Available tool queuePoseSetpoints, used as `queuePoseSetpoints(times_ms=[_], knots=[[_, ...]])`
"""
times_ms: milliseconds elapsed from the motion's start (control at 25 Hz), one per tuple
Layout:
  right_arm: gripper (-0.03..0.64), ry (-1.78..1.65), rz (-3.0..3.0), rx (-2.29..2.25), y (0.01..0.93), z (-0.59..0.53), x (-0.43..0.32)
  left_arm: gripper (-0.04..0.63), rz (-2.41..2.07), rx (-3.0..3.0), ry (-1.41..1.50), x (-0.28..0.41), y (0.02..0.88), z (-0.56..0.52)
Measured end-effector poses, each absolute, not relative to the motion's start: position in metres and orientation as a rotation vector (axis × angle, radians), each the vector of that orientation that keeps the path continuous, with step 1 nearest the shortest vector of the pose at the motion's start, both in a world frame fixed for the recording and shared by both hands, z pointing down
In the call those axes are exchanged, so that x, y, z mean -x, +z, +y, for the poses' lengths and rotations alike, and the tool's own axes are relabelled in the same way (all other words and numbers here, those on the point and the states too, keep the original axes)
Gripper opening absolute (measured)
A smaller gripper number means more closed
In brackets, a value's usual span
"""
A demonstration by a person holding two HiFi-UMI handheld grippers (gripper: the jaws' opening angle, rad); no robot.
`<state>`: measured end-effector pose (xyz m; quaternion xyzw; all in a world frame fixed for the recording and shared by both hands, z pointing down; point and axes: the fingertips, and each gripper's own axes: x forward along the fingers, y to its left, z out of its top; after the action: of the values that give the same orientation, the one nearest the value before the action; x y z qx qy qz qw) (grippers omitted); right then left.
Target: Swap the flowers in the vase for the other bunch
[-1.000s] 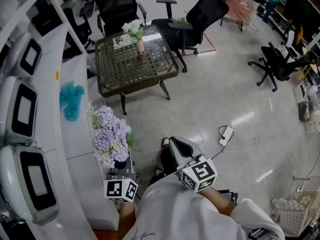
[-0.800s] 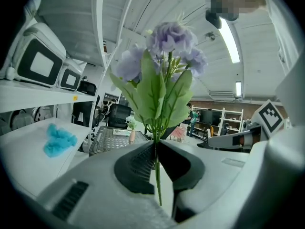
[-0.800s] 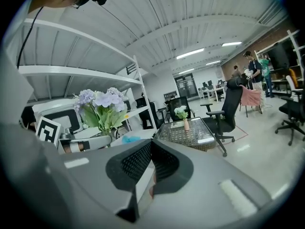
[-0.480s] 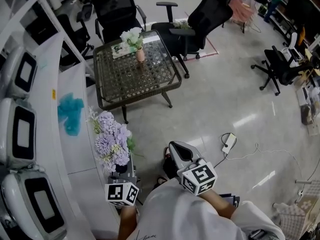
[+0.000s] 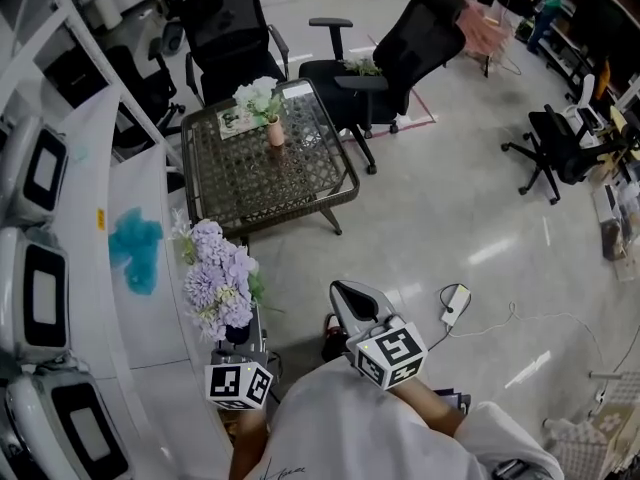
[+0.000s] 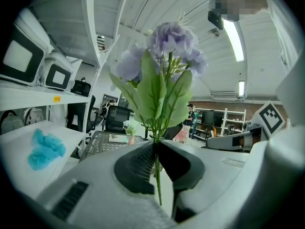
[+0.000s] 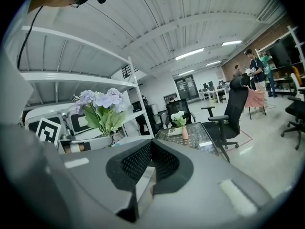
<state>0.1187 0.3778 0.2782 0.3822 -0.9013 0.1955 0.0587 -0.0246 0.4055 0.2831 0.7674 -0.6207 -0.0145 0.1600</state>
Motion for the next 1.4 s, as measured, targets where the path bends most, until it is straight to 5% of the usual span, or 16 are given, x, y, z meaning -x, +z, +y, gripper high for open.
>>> queuePoseSetpoints(times_ms=[1400], knots=[[0.012,0.651,-2.684,-1.225,0.308,0.246,-0.157,0.022,-1.74,-2.18,-0.007,-0.003,0.307,0.268]])
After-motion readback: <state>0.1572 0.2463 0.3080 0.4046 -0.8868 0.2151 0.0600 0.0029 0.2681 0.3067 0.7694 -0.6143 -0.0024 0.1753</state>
